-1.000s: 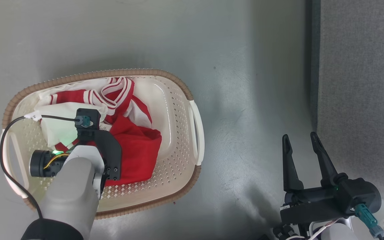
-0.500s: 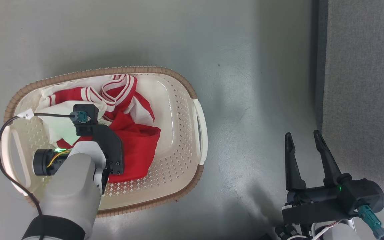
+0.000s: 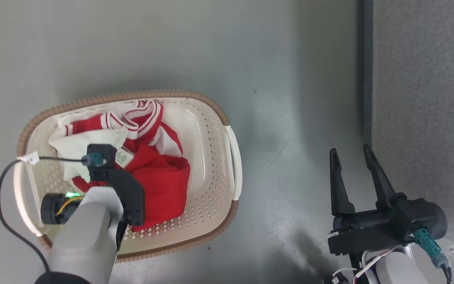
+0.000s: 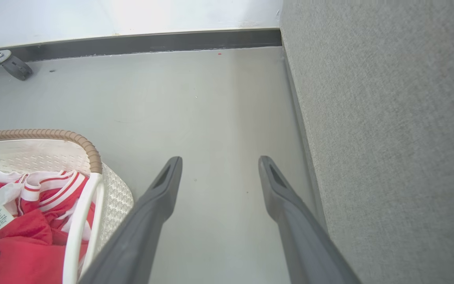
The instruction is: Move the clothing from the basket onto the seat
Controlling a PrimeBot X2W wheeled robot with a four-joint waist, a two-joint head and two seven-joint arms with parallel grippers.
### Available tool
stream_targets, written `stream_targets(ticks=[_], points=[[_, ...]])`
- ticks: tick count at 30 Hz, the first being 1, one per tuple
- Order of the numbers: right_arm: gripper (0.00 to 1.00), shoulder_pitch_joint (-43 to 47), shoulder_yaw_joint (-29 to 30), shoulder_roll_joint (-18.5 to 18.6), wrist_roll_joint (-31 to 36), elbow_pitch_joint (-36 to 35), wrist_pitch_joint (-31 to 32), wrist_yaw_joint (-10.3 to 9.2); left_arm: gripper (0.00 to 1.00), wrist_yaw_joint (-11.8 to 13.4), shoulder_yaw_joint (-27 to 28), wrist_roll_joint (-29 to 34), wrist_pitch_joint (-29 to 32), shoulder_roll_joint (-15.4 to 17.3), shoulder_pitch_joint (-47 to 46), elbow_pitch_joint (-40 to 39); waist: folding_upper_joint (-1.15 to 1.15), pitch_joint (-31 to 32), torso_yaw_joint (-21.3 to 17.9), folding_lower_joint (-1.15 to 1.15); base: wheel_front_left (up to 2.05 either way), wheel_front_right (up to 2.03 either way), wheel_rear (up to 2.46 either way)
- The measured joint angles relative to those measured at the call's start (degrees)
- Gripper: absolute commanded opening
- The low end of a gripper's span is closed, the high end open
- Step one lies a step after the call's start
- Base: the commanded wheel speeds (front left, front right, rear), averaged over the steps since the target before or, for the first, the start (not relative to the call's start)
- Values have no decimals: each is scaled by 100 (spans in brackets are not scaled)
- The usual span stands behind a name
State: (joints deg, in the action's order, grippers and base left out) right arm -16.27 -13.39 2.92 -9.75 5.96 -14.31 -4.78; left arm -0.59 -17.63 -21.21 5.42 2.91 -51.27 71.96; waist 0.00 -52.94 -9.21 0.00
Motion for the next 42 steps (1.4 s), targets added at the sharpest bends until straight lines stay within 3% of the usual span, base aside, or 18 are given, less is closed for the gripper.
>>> stream_targets(ticks=[11, 33, 42], points=[[100, -205, -113, 0, -103, 563, -23, 63, 0, -250, -186, 70, -474, 37, 492, 48, 0, 787, 28, -1, 0, 0, 0], [100, -7, -36, 2, -443, 1495, -22, 160, 0, -372, -665, 425, -1674, 11, 1412, 85, 0, 2728, 162, -1, 0, 0, 0], [100, 330, 64, 0, -489, 1657, -22, 236, 0, -444, -787, 469, -1873, -32, 1710, -86, -1, 3487, 360, -1, 0, 0, 0]])
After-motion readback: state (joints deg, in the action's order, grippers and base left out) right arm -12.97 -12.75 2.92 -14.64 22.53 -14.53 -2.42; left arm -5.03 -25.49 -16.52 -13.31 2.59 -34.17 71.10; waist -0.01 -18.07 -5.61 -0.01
